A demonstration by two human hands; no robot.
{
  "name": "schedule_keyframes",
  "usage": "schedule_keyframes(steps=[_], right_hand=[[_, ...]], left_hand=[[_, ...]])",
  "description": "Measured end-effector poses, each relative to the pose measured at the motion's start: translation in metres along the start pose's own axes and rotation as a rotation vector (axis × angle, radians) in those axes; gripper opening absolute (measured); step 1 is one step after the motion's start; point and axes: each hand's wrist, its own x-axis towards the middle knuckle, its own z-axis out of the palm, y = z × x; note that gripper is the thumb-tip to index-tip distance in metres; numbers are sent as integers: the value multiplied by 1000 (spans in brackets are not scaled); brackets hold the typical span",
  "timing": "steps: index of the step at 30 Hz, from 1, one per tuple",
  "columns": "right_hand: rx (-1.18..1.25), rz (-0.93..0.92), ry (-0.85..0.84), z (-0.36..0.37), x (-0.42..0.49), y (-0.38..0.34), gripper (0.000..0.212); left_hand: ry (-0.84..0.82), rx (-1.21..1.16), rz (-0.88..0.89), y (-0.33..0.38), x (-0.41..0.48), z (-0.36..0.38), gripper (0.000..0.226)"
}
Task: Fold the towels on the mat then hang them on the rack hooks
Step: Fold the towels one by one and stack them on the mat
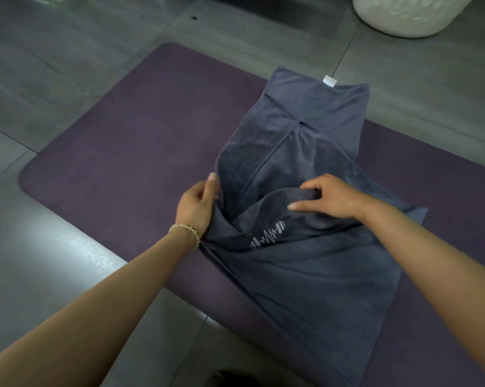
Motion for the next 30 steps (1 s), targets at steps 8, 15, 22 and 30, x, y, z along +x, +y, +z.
schedule_keyframes(steps=[8, 15, 22, 30], right_hand=[[417, -14, -271, -14, 36, -34, 21], [154, 10, -283, -33, 48, -25, 20], [278, -21, -142, -44, 68, -15, 14], [553, -57, 628, -58, 135, -29, 10]], left_hand=[[-393, -26, 216, 39, 8, 40, 47], [-164, -245, 231, 47, 27, 39, 41], [85, -456, 34, 69, 52, 36, 43], [176, -442, -232, 68, 86, 43, 41]])
